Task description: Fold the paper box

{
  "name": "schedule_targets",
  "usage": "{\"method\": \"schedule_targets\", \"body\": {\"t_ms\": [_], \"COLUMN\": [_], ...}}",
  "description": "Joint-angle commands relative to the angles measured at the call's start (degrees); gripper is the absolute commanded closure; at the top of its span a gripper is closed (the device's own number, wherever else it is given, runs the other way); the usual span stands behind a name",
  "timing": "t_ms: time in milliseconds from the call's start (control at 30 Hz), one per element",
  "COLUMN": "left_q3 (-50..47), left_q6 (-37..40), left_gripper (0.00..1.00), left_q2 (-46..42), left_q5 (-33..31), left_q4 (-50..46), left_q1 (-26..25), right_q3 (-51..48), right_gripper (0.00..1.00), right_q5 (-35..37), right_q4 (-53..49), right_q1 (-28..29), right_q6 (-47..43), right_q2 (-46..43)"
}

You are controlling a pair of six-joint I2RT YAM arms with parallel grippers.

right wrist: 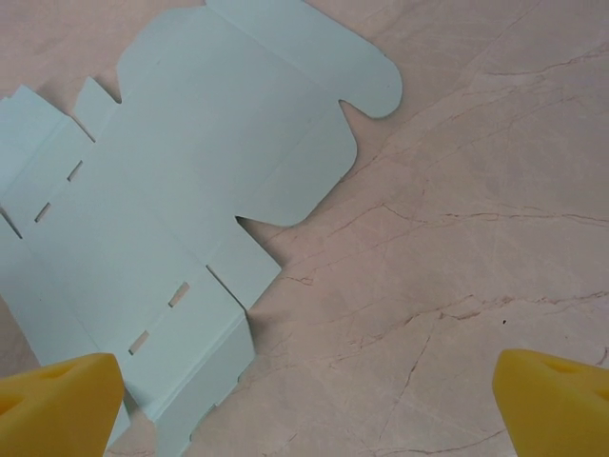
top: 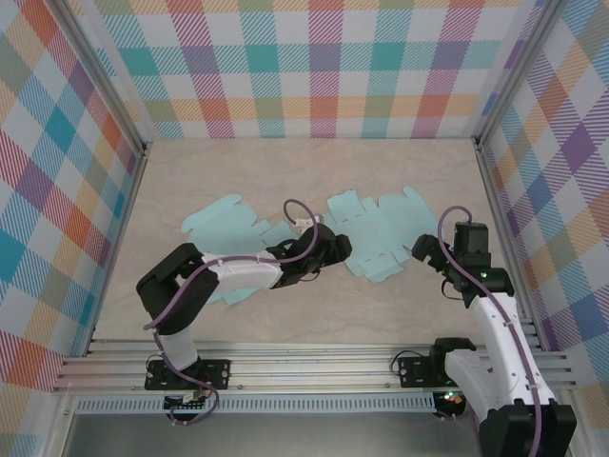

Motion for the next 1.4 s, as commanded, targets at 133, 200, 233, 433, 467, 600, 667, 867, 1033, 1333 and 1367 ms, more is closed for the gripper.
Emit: {"method": "schedule_targets", "body": {"t_ms": [133,200,233,433,467,600,667,867,1033,1333,1367], "left_q3": [6.03,6.28,6.3,7.03,7.25,9.08,9.92,12.67,14.01,16.37,16.98], "left_q6": [-6.75,-8.16,-8.65,-10.81,-10.9,-10.92,-10.85,-10.15,-9.24,-0.83,1.86], "left_gripper": [0.29,0.31,0.32,0.33,0.33,0.36,0.38,0.48,0.59,1.0,1.0], "left_q2": [6.33,7.22,7.53,8.86,9.29,11.25,12.07,14.83,15.96,13.91,13.11], "left_q5": [5.02,5.31,5.31,5.64,5.96,7.53,8.07,8.82,6.84,0.67,-0.05], "left_q4": [-4.2,-4.0,-3.98,-4.64,-4.64,-4.55,-4.55,-4.6,-6.2,-13.42,-14.89], "left_q1": [-3.71,-4.15,-4.31,-4.6,-4.6,-4.62,-4.63,-4.62,-4.3,-3.13,-2.97], "right_q3": [0.08,-0.05,-0.03,-0.21,-0.36,-0.49,-0.42,-0.54,-0.66,-0.64,-0.77], "right_gripper": [0.0,0.0,0.0,0.0,0.0,0.0,0.0,0.0,0.0,0.0,0.0], "right_q5": [-1.04,-1.5,-1.56,-1.9,-1.82,-1.6,-1.54,-1.55,-1.75,-5.08,-5.93], "right_q4": [-0.54,-0.31,-0.32,-0.08,-0.17,-0.47,-0.31,-0.2,-0.2,0.41,0.75], "right_q1": [0.34,0.26,0.3,0.28,0.34,0.32,0.28,0.3,0.34,0.27,0.33], "right_q6": [-2.1,-2.15,-2.14,-2.14,-2.11,-2.05,-2.05,-2.07,-2.05,-2.4,-2.4], "right_q2": [-1.97,-2.42,-2.64,-4.94,-5.33,-6.53,-6.9,-6.96,-7.22,-7.91,-8.13]}}
